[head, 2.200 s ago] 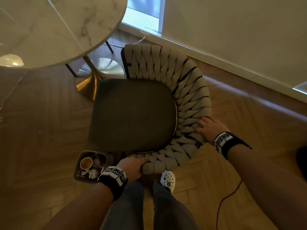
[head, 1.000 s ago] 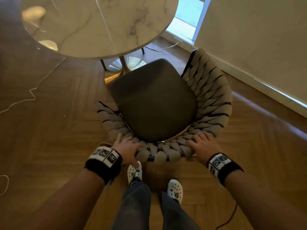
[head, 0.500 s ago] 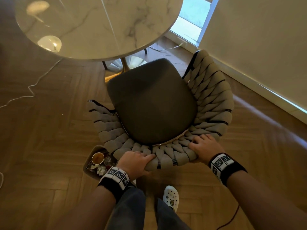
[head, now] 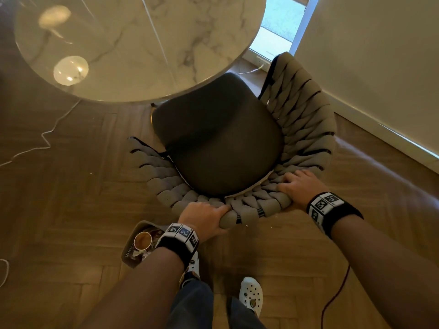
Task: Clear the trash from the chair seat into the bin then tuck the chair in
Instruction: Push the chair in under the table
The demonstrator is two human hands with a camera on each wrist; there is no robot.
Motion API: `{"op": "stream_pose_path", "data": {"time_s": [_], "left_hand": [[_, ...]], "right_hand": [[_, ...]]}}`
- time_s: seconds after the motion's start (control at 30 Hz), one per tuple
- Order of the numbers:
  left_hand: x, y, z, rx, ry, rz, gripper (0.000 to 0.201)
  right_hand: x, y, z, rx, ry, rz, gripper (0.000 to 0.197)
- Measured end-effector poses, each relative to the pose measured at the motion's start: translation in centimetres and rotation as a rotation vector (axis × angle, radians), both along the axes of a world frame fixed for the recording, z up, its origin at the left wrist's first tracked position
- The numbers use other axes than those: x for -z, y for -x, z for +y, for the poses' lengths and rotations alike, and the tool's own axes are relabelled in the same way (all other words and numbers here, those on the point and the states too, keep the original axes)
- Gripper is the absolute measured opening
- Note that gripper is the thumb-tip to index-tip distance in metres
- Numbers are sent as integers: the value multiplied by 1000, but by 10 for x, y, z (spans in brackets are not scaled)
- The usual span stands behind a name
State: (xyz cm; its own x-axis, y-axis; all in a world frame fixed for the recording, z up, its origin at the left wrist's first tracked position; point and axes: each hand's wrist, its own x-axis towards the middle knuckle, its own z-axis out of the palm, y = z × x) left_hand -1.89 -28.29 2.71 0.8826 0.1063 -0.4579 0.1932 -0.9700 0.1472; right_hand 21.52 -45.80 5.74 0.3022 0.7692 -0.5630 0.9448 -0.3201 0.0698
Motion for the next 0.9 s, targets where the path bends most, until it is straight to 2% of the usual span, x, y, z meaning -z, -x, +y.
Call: {"op": "stream_pose_path", "data": {"time_s": [0.3, 0.53, 0.73, 0.9], "left_hand": [[3, -27, 16, -44, 6, -48, 60], [2, -28, 18, -52, 20, -47, 63], [-3, -30, 19, -79, 123, -15, 69], [-14, -27, 25, -126, 296, 76, 68]], "right_hand": [[7, -37, 25, -59, -11, -36, 44], [8, -36, 28, -28, 0, -41, 50], [12, -25, 22, 57, -21, -82, 64], [8, -1, 16, 220, -121, -47, 49]]}}
